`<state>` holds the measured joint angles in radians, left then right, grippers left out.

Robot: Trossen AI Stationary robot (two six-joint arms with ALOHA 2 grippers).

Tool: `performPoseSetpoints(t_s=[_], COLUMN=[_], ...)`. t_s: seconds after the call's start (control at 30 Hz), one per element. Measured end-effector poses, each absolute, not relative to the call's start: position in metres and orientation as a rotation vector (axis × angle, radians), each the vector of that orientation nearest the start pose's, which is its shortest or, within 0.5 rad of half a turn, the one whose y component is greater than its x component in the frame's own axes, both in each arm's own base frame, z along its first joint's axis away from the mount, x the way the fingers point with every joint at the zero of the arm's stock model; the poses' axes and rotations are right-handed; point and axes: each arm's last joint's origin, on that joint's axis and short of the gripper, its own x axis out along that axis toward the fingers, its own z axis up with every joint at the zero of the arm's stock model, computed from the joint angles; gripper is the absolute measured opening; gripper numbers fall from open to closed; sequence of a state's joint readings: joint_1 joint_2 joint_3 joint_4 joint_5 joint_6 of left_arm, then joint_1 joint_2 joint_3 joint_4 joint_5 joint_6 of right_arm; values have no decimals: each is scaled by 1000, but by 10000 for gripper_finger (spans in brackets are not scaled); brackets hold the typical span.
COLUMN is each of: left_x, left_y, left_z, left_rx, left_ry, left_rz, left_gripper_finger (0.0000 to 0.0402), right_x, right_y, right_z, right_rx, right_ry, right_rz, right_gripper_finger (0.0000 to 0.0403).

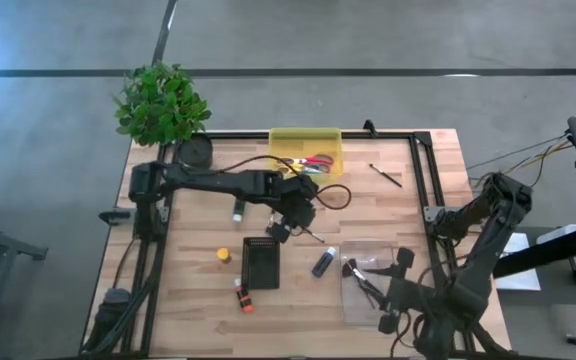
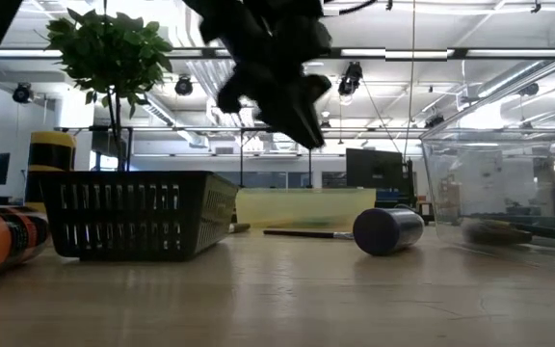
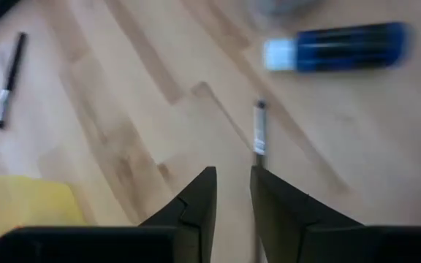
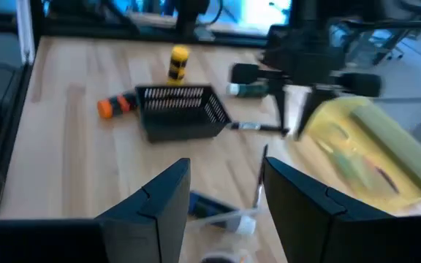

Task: Pick & Place Paint Supplies
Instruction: Put the top right eyeliner brush into the transparent bin

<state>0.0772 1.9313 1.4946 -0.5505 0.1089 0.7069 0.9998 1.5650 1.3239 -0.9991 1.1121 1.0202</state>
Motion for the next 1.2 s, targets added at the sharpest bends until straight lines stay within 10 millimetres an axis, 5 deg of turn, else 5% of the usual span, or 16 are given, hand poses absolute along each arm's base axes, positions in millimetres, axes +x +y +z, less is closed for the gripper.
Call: performPoseSetpoints(t_s=[0.2,0.37,0.67,0.93,1.2], left_x=[381,347,279,224,203], left_y=[24,14,12,5,2], left_z=[246,261,282,287,285], left_rx=[491,568,755,902,936], left_ry=[816,503,385,177,96], left_rz=[-591,-954,-931,-903,-880], left_gripper_finger=[93,93,93,93,93], right_x=[191,206,203,197,199], right_y=[201,144,20,-65,-140], right_z=[311,329,359,348,310], right_rx=[-55,17,239,403,387], right_ry=[452,588,787,1001,1285], right_rz=[-457,-554,-697,-702,-687], right_gripper_finger=[171,171,171,171,171])
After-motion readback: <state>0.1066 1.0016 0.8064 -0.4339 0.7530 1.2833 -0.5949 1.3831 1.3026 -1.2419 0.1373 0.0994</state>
